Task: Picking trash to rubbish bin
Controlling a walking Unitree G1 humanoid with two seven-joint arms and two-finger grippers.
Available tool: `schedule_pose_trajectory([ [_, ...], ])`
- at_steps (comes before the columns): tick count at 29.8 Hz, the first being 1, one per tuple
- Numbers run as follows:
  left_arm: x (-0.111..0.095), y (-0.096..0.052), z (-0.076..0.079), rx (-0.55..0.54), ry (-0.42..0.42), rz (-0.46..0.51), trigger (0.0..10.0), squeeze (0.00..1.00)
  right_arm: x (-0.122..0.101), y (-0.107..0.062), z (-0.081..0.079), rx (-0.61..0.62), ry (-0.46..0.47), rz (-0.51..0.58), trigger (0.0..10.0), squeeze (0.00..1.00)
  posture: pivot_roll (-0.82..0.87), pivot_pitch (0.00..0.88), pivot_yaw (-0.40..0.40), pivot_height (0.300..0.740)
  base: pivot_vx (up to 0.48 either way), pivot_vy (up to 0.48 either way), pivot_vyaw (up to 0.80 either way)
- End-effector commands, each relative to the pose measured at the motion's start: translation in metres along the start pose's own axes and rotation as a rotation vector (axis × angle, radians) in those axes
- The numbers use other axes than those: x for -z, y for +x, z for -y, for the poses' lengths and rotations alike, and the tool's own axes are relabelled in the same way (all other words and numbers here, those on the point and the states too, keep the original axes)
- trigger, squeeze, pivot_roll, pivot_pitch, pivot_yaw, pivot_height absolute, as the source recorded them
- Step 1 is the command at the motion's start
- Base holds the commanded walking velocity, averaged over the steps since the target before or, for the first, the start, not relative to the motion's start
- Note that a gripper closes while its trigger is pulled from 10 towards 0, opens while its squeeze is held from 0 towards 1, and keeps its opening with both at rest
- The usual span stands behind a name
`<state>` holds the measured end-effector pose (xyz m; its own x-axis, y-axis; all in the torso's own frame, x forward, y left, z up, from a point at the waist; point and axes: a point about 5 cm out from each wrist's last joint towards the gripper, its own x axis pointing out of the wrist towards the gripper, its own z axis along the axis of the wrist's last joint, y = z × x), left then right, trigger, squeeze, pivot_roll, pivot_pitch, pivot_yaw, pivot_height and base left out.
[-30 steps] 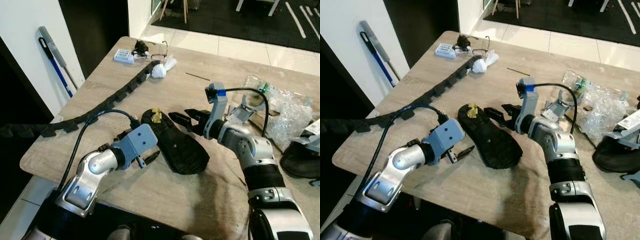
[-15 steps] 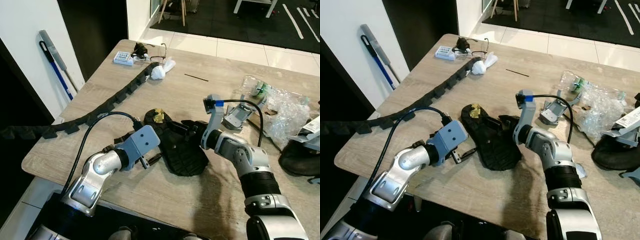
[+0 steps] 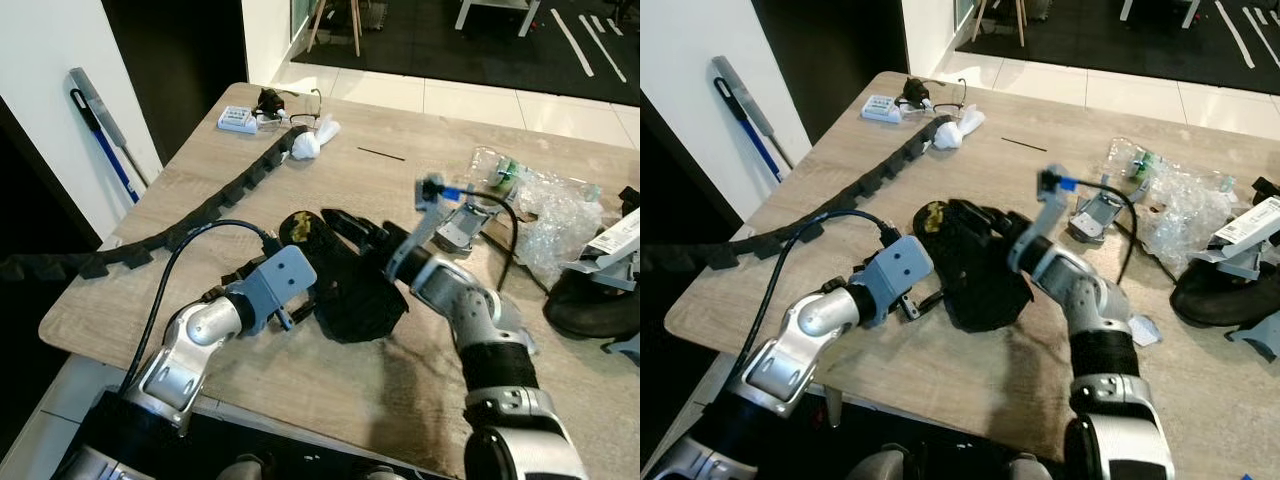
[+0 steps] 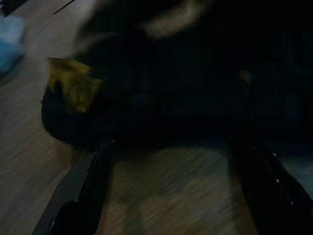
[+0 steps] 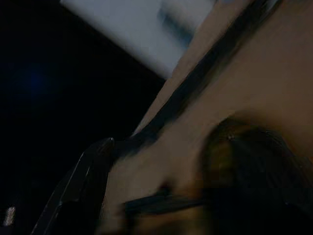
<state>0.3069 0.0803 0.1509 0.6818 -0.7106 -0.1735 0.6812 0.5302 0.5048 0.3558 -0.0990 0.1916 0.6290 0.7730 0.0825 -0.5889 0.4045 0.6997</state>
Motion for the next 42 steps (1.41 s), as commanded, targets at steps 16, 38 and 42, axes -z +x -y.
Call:
schedule_pose_trajectory([
  [16, -0.002, 0.008, 0.015, 0.046, 0.007, 0.000, 10.0, 0.00, -0.021, 0.005, -0.014, -0.029, 0.001, 0.070, 10.0, 0.00, 0.07, 0.190, 0.024, 0.740, 0.000, 0.000, 0.00],
  [38, 0.005, 0.004, 0.009, 0.020, 0.000, -0.018, 10.0, 0.00, -0.004, -0.027, 0.033, 0.212, -0.072, -0.064, 10.0, 0.00, 0.06, 0.208, 0.025, 0.740, 0.000, 0.000, 0.00],
  [42, 0.003, 0.005, 0.010, 0.025, -0.003, -0.011, 10.0, 0.00, 0.000, -0.023, 0.030, 0.176, 0.031, -0.027, 10.0, 0.00, 0.06, 0.208, 0.022, 0.740, 0.000, 0.000, 0.00],
])
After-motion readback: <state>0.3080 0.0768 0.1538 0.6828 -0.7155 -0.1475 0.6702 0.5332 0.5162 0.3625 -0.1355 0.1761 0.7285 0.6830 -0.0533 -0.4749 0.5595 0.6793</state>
